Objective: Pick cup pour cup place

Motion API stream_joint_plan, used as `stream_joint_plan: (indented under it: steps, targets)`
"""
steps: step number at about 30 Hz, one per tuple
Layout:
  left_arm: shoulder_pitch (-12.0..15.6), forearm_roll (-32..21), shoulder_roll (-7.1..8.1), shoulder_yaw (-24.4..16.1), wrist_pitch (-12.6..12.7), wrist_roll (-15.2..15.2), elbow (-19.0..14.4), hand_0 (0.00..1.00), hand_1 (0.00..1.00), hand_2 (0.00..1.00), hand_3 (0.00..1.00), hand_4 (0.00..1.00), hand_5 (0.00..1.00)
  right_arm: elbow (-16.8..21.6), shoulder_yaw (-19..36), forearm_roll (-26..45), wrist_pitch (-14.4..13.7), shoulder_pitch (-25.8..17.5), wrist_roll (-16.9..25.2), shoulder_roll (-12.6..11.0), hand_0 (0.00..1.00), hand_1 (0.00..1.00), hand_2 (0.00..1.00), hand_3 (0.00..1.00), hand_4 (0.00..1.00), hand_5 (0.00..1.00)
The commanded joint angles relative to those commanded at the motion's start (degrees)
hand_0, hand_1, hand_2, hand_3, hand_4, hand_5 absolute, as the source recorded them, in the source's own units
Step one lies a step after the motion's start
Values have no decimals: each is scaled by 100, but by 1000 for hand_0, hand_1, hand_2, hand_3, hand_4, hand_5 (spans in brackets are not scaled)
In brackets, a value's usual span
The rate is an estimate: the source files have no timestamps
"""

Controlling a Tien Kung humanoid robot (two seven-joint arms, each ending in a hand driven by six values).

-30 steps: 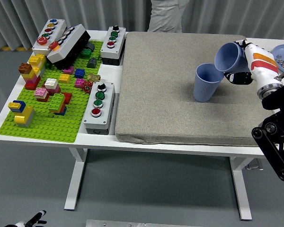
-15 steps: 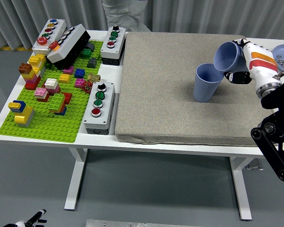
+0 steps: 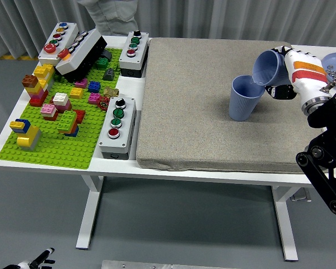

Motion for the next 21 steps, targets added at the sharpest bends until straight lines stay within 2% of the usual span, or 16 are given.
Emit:
stream_joint_plan:
  steps: [9, 21]
  targets:
    - [1, 1, 7, -6, 1, 3, 0, 872, 856, 863, 771, 640, 952, 24, -142, -53, 49, 55, -73, -53, 830, 688, 589, 683, 786, 187]
    - [7, -9, 14, -16, 5, 2, 0, 873, 856, 862, 771, 640, 951, 47, -465, 3, 118, 219, -132, -263, 831, 689, 590, 679, 786, 184]
